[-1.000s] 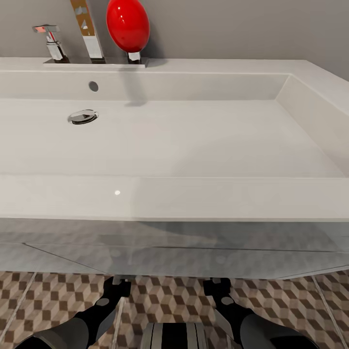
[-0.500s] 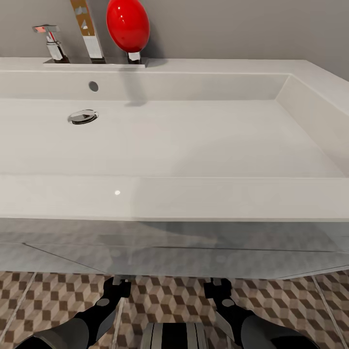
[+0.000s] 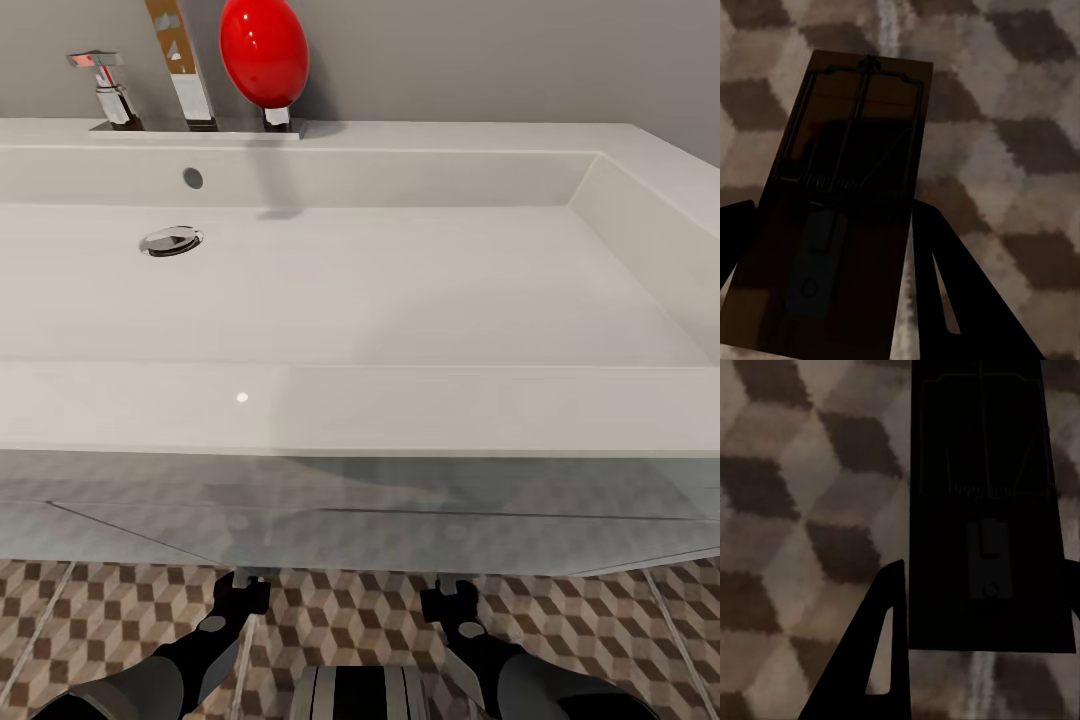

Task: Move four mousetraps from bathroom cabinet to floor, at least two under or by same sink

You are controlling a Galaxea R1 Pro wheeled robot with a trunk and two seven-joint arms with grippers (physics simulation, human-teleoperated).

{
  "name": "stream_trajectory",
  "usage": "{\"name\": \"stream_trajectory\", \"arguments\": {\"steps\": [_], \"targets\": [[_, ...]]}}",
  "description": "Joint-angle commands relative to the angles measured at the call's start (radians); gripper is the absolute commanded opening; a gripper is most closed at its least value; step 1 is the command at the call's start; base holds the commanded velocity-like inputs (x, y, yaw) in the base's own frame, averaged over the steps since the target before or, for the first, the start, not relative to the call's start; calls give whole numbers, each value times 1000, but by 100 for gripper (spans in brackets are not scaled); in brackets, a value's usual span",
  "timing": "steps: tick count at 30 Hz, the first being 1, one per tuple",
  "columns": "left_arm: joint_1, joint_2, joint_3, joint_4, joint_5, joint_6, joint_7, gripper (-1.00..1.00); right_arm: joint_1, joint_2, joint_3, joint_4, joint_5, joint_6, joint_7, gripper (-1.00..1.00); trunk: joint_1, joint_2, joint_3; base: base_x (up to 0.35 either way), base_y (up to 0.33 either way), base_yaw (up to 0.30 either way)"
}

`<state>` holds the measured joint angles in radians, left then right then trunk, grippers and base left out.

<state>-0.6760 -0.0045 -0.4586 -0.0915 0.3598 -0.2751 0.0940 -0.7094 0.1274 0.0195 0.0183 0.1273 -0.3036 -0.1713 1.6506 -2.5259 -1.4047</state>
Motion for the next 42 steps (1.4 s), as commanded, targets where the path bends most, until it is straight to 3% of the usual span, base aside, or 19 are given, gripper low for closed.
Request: {"name": "stream_trajectory", "arguments": {"steps": [1,42], "targets": [[0,0,-9,1,2,-3,9,-100,-1,1,2,4,9,-2,-7,-100,0,0,-1,0,0,0],[0,7,-8,57,2,-4,9,-100,15,1,1,12,8,-6,-7,-100,0,0,-1,0,0,0]]}}
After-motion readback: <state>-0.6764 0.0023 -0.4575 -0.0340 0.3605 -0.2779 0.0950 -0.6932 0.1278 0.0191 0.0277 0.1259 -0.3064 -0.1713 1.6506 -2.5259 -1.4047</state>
